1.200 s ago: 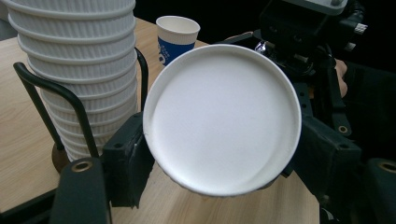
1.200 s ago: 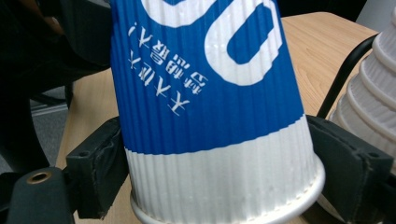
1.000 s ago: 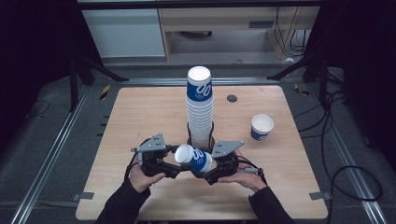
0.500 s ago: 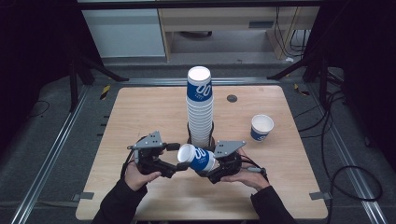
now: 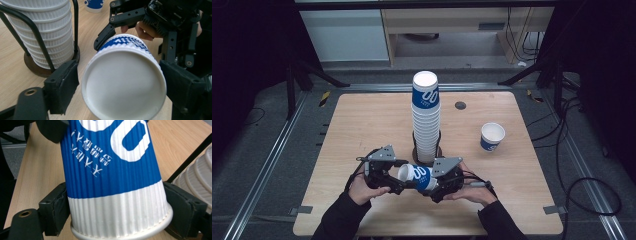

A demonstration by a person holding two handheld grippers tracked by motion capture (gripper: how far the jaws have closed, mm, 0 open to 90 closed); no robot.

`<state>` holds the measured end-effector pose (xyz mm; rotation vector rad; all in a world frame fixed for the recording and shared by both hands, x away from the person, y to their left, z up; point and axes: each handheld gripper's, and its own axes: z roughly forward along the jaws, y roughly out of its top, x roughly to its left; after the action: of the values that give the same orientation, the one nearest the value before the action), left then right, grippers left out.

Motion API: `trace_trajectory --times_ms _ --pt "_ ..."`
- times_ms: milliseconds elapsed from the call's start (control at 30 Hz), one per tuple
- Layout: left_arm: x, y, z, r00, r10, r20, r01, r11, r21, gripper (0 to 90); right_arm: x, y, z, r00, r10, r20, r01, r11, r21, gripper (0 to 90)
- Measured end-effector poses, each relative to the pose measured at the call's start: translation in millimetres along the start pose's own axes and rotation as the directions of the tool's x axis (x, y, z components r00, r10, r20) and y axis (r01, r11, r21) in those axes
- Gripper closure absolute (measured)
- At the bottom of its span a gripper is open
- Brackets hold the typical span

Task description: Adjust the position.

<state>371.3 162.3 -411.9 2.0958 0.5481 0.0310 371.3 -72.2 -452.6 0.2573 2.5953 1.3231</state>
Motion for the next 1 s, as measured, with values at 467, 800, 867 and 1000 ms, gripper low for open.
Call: trace_trajectory --times_ms 467,800,867,1000 --pt "-1.2 0.3 -5.1 0.9999 0.016 -0.002 -0.016 0.9998 -0.015 26.6 -1.1 -0.2 0.9 0.9999 0.015 0.001 -0.015 0.9998 -0.012 10.2" --pt "11.6 -2.2 -28.8 0.9981 0.024 -0.056 -0.030 0.9938 -0.107 26.6 -14.2 -0.9 -23.6 0.9918 0.127 -0.007 -0.127 0.9826 -0.135 6.2" --pt "14.0 -3.6 -30.7 0.9983 0.024 -0.053 -0.031 0.9913 -0.128 26.6 -15.3 -2.4 -24.2 0.9904 0.138 -0.011 -0.138 0.9811 -0.136 6.1" --pt "16.9 -6.2 -33.3 0.9993 0.029 -0.024 -0.033 0.9840 -0.175 26.5 -17.0 -4.2 -24.6 0.9869 0.159 -0.029 -0.161 0.9752 -0.151 6.3"
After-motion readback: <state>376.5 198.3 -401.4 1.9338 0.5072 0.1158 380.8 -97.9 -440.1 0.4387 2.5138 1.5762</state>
